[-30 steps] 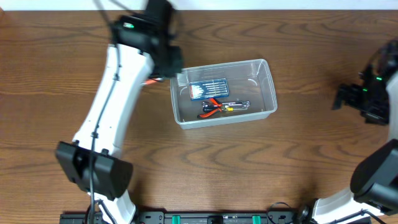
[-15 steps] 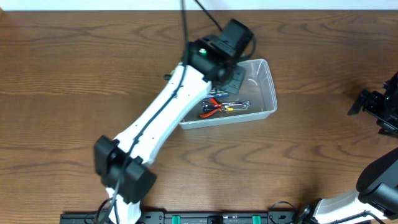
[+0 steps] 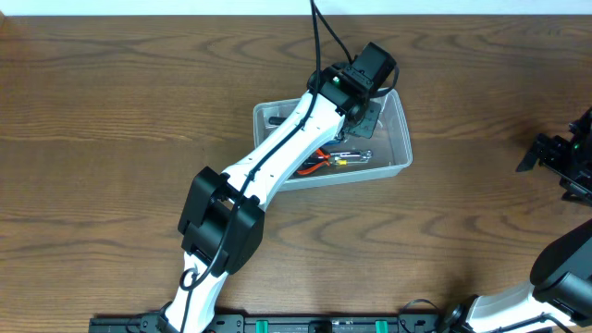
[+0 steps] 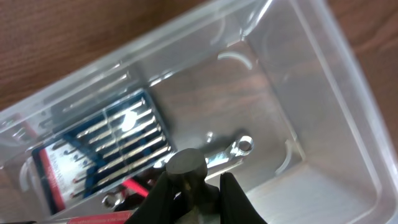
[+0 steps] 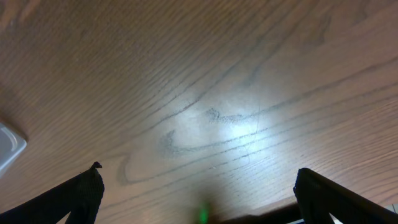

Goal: Pack container
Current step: 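Lift the hammer and carry it into the container with the left gripper, then open the left gripper to drop the hammer and lift away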

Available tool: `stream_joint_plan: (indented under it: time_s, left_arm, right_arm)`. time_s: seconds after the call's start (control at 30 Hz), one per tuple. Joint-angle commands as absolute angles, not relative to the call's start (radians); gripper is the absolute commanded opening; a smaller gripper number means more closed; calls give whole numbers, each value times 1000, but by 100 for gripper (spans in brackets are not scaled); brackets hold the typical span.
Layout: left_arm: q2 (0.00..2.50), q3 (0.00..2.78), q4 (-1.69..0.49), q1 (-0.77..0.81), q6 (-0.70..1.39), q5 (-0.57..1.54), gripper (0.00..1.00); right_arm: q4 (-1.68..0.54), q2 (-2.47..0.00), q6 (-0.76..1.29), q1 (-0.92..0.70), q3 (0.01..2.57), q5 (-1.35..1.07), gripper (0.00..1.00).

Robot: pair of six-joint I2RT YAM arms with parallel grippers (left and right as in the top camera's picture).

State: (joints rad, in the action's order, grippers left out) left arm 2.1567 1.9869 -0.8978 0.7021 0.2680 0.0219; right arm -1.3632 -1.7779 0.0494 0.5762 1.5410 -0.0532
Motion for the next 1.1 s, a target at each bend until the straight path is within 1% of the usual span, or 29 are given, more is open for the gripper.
stream_joint_plan:
  time_s: [0.0,0.33,0.47,0.5,0.53,0.57,0.6,0.73,0.83,0.87,1.07]
  left_arm:
    - [2190,2005,-875,694,329,7,6]
    - [2258,2004,-869,653,453,7,6]
    - [2268,2004,-870,636,463,6,6]
    - [2269,2004,-871,632,463,7,7]
    - [2269,2001,-873,627,462,7,26]
    - [2269,2000,-878,624,462,7,40]
    - [2269,2000,-882,623,462,7,44]
    - [2269,2000,-899,623,462,7,52]
    - [2269,2000,-905,623,462,7,54]
    - [2268,2000,-910,623,462,7,57]
    - [2231,2001,-950,623,407,6,57]
  right_arm:
    - [-1365,-1780,66,575,1537,-61,99]
    - [-1369,-1780,66,575,1537,-61,99]
    - [-1369,-1780,67,575,1537,-61,99]
    - [-1369,-1780,67,575,1537,-61,99]
    - [-1369,-1780,67,575,1537,-61,99]
    - [-1369,-1780,66,575,1537,-61,99]
    - [-1369,-1780,66,575,1537,-61,99]
    - [-1370,-1780,67,575,1537,-61,99]
    - [-1370,-1780,67,575,1537,-61,99]
    - [-1370,-1780,67,575,1537,-61,99]
    - [-1369,-1780,67,574,1537,-64,99]
